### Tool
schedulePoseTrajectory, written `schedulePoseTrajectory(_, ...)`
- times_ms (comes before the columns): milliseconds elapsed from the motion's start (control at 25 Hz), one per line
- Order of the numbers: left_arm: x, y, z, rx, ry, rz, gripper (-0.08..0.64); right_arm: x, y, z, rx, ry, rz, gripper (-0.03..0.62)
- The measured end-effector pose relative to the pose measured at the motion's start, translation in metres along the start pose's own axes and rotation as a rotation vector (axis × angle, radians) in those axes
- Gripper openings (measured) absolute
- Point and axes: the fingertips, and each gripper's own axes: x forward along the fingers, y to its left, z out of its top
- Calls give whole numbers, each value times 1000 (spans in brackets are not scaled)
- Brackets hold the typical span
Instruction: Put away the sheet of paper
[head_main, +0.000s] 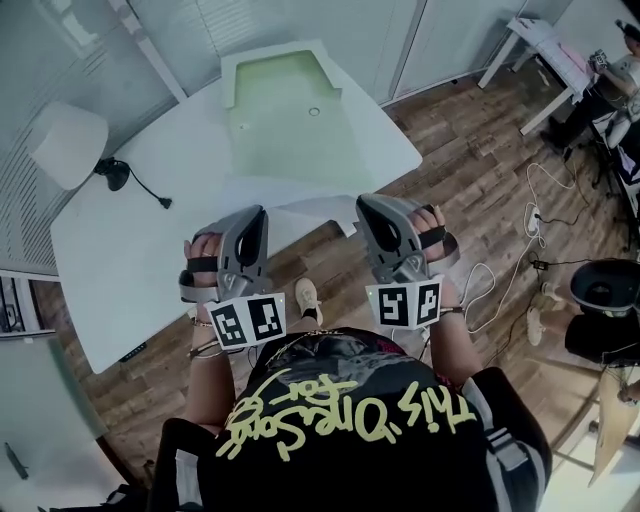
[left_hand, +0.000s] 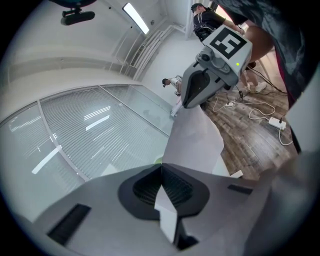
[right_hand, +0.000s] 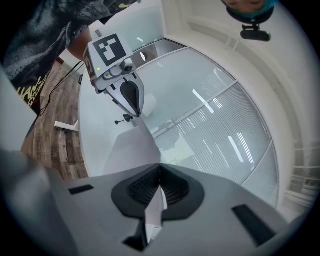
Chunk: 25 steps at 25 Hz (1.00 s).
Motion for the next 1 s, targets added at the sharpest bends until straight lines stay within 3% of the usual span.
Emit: schedulePoseTrajectory(1000,78,51,-46,1,-48,-36,6,98,-24,-2,-6,55,-37,8)
